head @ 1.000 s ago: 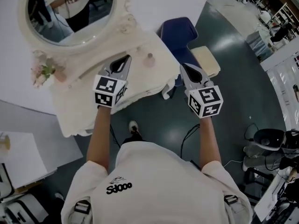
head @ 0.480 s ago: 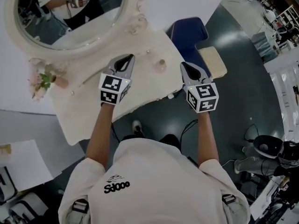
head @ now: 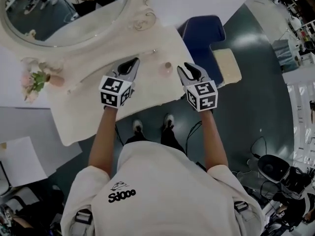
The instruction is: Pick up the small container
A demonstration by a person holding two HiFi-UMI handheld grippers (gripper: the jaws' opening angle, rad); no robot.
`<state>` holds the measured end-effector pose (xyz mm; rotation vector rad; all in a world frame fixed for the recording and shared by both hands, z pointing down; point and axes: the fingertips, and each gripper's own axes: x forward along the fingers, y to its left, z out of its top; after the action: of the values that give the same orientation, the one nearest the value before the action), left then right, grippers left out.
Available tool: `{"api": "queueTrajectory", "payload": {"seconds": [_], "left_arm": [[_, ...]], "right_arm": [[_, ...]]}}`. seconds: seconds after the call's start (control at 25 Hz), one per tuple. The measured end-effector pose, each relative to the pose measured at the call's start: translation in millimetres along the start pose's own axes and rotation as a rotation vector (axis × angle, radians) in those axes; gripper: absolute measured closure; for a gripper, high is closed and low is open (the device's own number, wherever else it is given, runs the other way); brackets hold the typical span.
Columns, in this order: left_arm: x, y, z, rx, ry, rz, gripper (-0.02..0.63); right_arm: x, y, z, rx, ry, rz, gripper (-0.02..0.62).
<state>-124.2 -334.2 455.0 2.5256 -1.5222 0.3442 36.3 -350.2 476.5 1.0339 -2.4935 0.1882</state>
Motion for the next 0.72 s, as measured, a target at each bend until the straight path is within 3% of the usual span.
{"api": "queueTrajectory", "payload": {"seconds": [0.2,0.44,0.72], "left_arm": [[8.9,-7.6,-21.4,-0.057,0.047,0.078,0.586],[7.9,-7.3,-56.6,-0.134,0.118,0.149,0.588],[-2.0,-10.9,-88.8,-0.166,0.134,0.183,0.588]], "right_arm": [[17.0,-2.5,-31.2,-0.055,0.082,0.086,0.453],[51.8,0.3,-69.8,-0.049,0.160,0.185,0.423],[91.4,4.2,-105.5,-0.050,0.222,0.231,0.402]]}}
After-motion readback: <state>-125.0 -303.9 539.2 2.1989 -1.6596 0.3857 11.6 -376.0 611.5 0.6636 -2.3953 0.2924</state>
